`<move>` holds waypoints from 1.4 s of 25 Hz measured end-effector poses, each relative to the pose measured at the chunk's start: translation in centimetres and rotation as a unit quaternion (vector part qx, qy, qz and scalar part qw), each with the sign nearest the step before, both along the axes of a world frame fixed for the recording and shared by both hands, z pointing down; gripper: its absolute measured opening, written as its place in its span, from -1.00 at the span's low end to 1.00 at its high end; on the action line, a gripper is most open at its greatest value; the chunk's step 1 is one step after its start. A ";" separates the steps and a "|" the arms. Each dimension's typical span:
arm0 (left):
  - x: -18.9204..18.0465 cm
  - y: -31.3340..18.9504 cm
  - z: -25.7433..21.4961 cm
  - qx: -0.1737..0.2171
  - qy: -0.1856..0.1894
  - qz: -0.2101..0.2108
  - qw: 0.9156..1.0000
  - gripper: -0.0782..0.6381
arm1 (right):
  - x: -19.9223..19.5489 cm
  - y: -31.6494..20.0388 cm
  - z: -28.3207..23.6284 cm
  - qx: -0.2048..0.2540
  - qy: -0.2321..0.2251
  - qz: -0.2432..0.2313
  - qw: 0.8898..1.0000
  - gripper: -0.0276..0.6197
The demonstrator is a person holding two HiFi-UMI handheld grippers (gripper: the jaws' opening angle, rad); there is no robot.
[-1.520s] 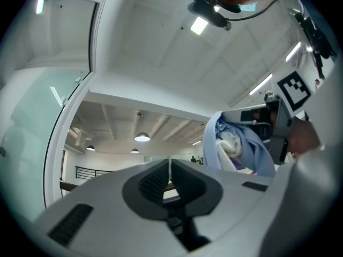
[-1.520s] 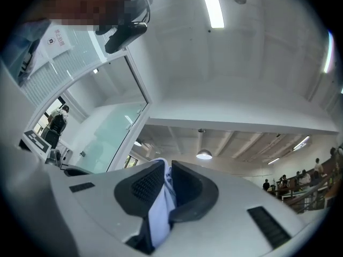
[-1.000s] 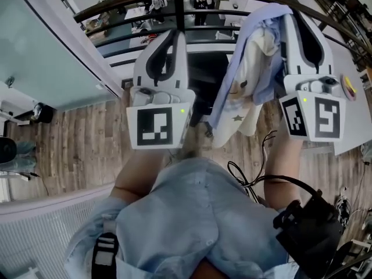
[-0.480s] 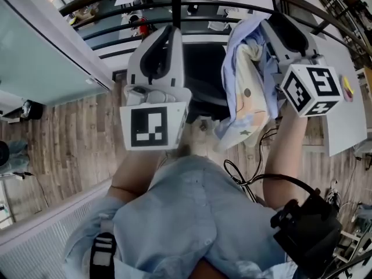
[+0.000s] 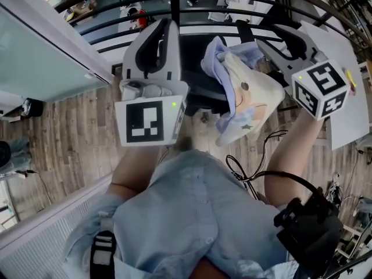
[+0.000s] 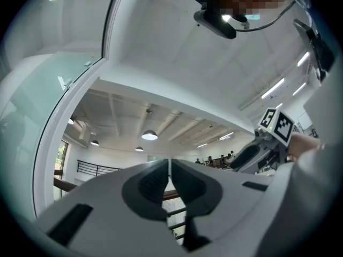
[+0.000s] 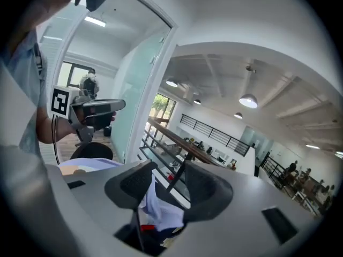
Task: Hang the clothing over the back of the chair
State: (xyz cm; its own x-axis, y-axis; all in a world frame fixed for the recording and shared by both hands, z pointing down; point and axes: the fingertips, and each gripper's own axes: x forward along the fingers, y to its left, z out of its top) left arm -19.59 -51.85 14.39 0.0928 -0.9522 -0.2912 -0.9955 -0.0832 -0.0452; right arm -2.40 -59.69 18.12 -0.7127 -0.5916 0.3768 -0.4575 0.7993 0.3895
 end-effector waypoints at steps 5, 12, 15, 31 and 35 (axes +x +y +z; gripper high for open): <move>1.0 1.7 0.5 0.012 -0.010 -0.008 1.000 -0.73 | 2.7 2.0 -1.5 0.040 -0.082 0.030 0.995 -0.42; 5.0 6.1 1.4 0.007 -0.025 -0.005 1.000 -0.73 | 6.3 7.4 -1.8 0.058 -0.185 0.061 0.979 -0.49; 7.5 8.4 2.3 -0.005 -0.023 -0.003 1.000 -0.73 | 7.7 10.6 -1.6 0.055 -0.237 0.057 0.968 -0.57; 14.3 17.0 5.6 -0.038 -0.034 0.008 0.999 -0.73 | 6.0 23.9 2.3 0.090 -0.330 0.075 0.937 -0.85; 14.2 19.3 6.1 -0.037 -0.033 0.026 0.998 -0.73 | 4.7 26.0 2.6 0.096 -0.330 0.082 0.935 -0.86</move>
State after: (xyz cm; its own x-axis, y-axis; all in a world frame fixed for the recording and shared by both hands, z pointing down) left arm -5.35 -32.60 20.50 0.1589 -0.9643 -0.2120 -0.9848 -0.1397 -0.1028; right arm 2.32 -33.73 20.72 -0.6466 -0.7249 -0.2376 -0.7591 0.6420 0.1075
